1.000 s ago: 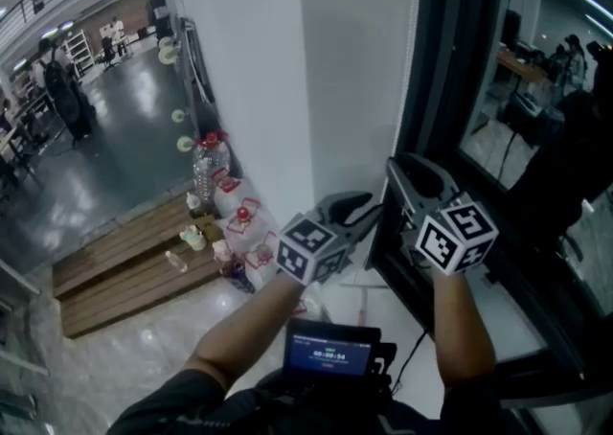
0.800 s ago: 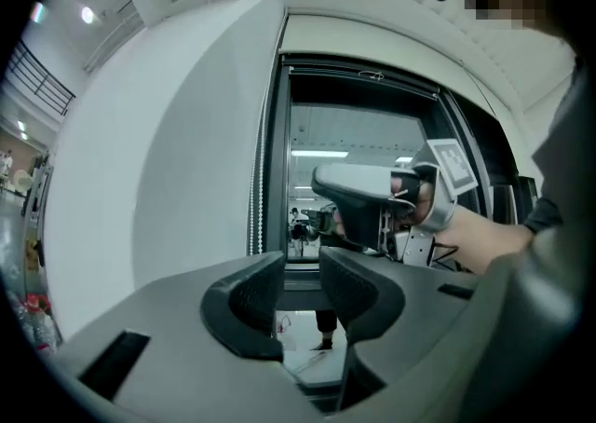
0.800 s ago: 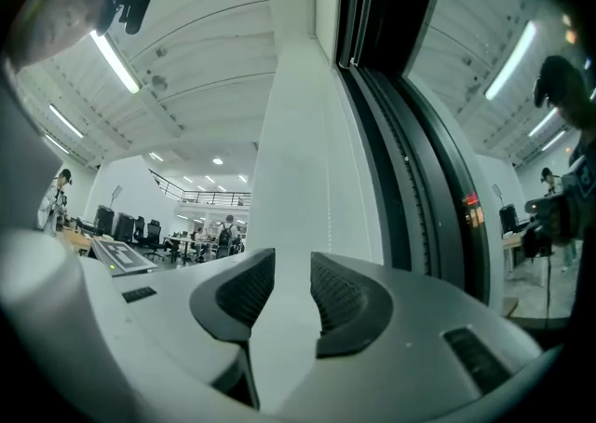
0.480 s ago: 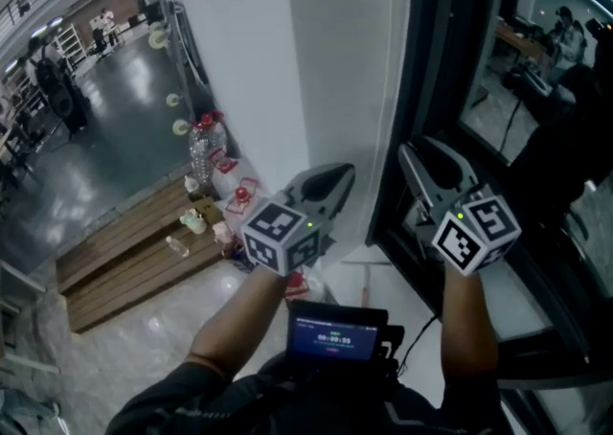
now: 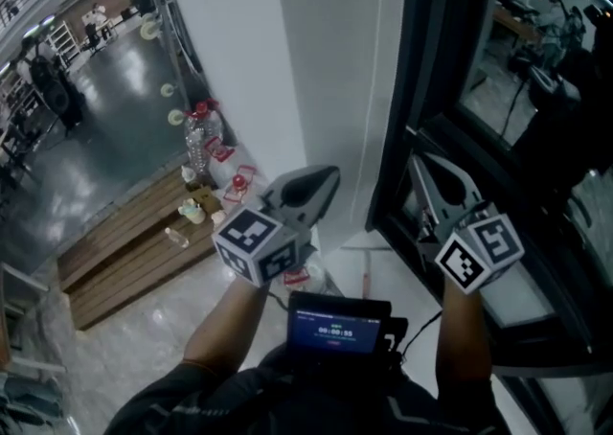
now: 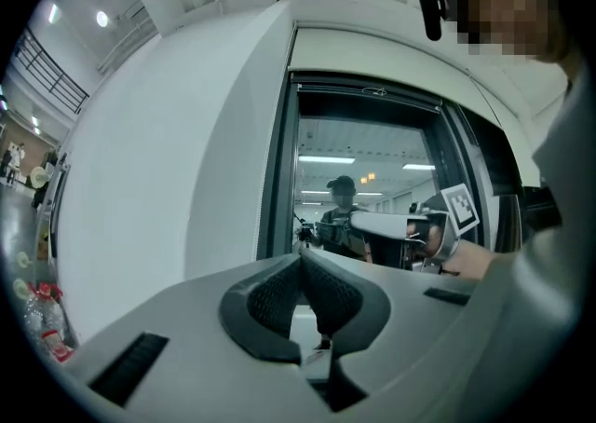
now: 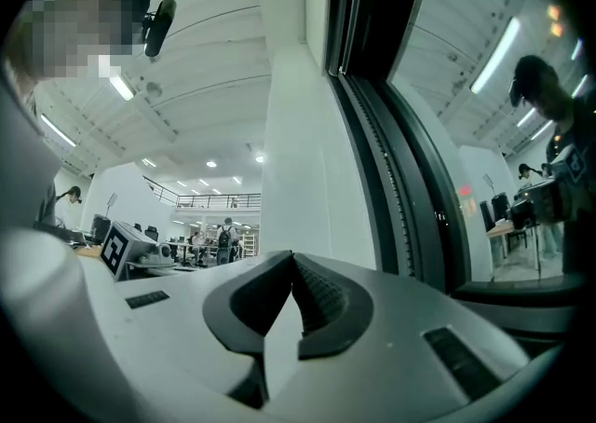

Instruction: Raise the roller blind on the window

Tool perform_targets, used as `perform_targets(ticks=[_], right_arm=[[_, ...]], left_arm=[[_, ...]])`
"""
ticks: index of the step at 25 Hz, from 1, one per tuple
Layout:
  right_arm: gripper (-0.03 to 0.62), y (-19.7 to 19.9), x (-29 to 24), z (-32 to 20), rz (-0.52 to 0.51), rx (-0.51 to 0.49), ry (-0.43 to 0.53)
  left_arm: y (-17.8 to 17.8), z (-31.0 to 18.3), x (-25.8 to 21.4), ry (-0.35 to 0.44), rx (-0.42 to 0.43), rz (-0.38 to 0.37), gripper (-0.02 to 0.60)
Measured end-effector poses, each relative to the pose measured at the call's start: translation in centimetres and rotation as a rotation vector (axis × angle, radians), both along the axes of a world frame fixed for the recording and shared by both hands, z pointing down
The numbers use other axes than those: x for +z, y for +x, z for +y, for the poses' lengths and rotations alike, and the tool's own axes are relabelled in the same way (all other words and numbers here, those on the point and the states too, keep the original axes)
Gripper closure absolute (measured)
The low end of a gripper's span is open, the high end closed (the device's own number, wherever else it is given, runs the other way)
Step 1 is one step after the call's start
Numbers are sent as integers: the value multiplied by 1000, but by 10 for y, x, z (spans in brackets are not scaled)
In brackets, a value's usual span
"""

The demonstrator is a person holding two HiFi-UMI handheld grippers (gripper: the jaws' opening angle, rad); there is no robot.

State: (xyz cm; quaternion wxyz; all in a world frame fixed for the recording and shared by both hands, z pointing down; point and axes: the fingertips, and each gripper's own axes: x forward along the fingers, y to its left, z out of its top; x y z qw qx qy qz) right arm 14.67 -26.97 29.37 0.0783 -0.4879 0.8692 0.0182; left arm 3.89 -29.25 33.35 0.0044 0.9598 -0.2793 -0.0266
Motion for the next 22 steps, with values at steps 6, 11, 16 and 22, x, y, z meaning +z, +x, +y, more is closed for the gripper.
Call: perform_targets(ticks=[6, 11, 16, 22], right_arm=[[571, 5, 13, 8, 0, 18, -29], [572, 4, 22, 11, 13, 27, -45], [572, 3, 28, 14, 1, 29, -56], [572, 3, 33, 16, -8, 39, -70]], left_arm=[[-7, 7, 7, 30, -15, -32, 586], [-10, 11, 16, 53, -18, -16, 586], [-14, 16, 18, 41, 8, 7, 586], [-21, 18, 23, 41, 4, -11, 586]])
